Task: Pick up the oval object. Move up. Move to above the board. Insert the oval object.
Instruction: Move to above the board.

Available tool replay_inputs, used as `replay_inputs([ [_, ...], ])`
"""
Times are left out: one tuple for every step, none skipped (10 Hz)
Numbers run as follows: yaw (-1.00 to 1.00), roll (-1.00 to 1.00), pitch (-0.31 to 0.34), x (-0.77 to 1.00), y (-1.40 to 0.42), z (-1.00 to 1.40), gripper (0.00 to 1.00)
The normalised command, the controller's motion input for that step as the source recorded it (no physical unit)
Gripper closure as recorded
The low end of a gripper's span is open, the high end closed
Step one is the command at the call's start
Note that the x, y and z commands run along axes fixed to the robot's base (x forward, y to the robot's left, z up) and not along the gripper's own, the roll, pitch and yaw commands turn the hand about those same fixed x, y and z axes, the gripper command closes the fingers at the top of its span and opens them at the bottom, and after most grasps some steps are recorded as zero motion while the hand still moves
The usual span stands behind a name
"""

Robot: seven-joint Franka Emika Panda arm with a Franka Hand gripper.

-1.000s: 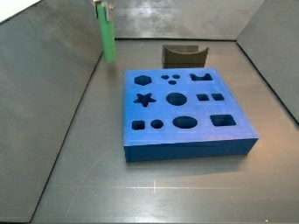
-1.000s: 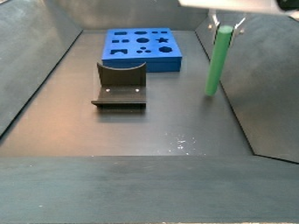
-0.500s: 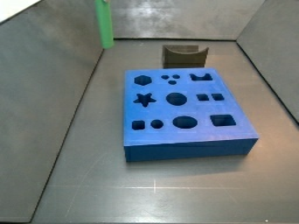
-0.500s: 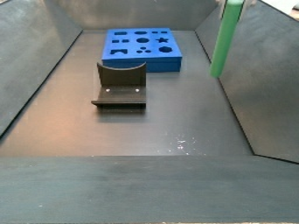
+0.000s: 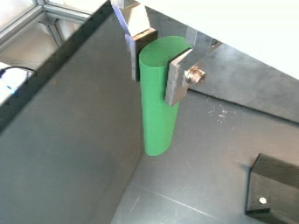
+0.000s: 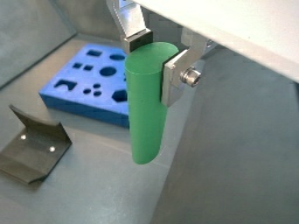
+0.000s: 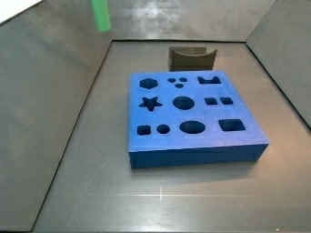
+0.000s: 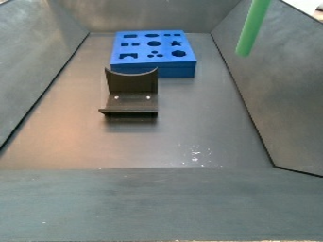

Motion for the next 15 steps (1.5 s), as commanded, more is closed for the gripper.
replay_inputs([
  [0.03, -0.09, 0.062, -0.04, -0.01, 0.59, 1.00],
  [0.02, -0.07, 0.087, 0.00, 0.00, 0.41, 1.00],
  [0.01, -0.06, 0.099, 0.01, 0.00, 0.24, 1.00],
  [1.00, 0.31, 0.308, 0.58, -1.00, 0.14, 1.00],
  [1.00, 0.32, 0.307, 0.58, -1.00, 0.14, 1.00],
  [1.00, 0.38, 0.399, 0.61, -1.00, 0.13, 1.00],
  [0.91, 0.32, 0.421, 0.63, -1.00, 0.13, 1.00],
  [0.47, 0.15, 0.310, 0.63, -1.00, 0.15, 1.00],
  [0.33, 0.10, 0.248, 0.63, -1.00, 0.15, 1.00],
  [0.16, 0.05, 0.165, 0.64, -1.00, 0.15, 1.00],
  [0.09, 0.04, 0.134, 0.64, -1.00, 0.15, 1.00],
  [0.04, 0.03, 0.131, 0.67, -1.00, 0.16, 1.00],
  [0.04, 0.02, 0.136, 0.68, -1.00, 0.16, 1.00],
  [0.02, 0.03, 0.150, 0.55, -0.76, 0.13, 1.00],
  [0.02, 0.04, 0.130, 0.39, -0.50, 0.10, 1.00],
])
